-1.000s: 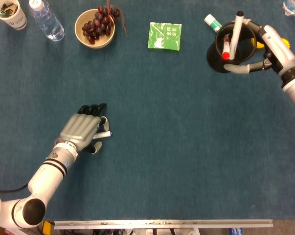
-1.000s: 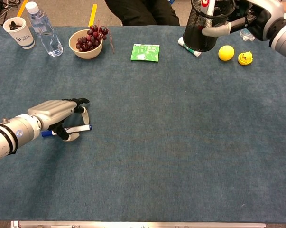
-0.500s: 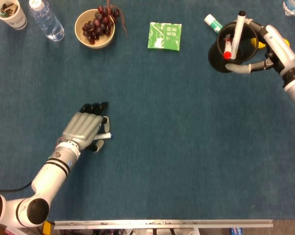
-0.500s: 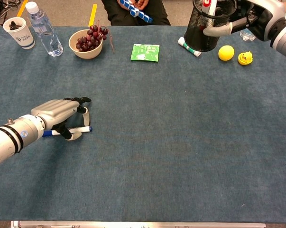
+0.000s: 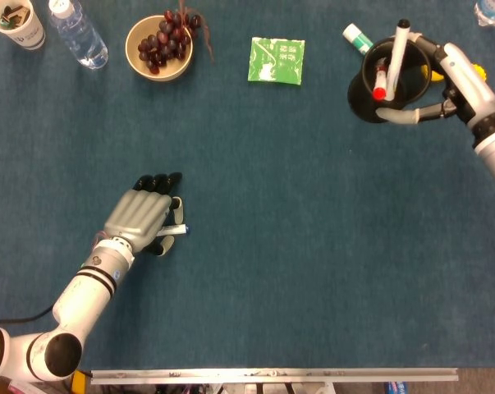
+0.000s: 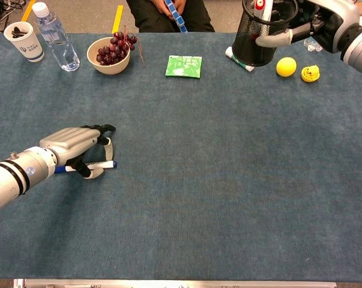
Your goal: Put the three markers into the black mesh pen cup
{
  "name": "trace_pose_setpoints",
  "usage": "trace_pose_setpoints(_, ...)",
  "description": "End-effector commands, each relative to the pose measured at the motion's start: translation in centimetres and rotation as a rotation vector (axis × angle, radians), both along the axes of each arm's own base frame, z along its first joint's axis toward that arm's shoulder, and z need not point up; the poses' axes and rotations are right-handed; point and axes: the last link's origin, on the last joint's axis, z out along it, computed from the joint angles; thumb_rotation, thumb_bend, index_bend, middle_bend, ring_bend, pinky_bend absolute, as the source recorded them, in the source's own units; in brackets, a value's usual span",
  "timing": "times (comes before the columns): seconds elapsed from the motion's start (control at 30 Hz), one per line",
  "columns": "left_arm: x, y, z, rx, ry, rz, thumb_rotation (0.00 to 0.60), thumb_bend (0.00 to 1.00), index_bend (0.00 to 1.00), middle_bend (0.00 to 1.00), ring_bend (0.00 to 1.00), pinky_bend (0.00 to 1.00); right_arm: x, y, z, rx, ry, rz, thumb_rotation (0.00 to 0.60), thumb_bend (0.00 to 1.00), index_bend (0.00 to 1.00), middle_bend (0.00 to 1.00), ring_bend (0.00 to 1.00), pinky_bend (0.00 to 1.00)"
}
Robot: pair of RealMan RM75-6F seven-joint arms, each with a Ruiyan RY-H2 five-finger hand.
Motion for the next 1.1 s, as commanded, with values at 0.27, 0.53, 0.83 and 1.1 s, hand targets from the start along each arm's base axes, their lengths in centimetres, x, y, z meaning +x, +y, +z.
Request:
trace_pose_setpoints(0.27,0.0,0.1,-0.4,0.006,-0.008,-0.004,0.6,0.35,0.47,0.04,0.0,0.05,0.0,0.0,0.0,-0.001,-0.001,-0.002,0.6,0.36,0.55,0.45,0.34,0.29)
trace_pose_setpoints(0.53,0.0,0.4,-0.6,0.021,-0.019,-0.009,0.6,0.35,0.51,0.06,0.0,0.05,0.0,0.1,0.2,-0.006,-0.001,-0.006,0.6,0.36,0.55,0.45,0.34,0.29)
trace_pose_setpoints(0.83,0.5,0.9,0.8,0.06,-0.086,0.004,0.6,0.35,0.54,0.07,0.0,0.05,0.1,0.2,-0.1,0.008,0.002,-0.002,0.6,0.36,0.55,0.45,0.34,0.29)
trace_pose_setpoints(1.1,1.6,2.3,4.2,0.13,-0.217,0.051,0.6,0.35,0.54,0.08,0.0,0.05,1.2,0.4,-1.7,0.058,0.014,0.03,0.6,0.36,0.55,0.45,0.34,0.29)
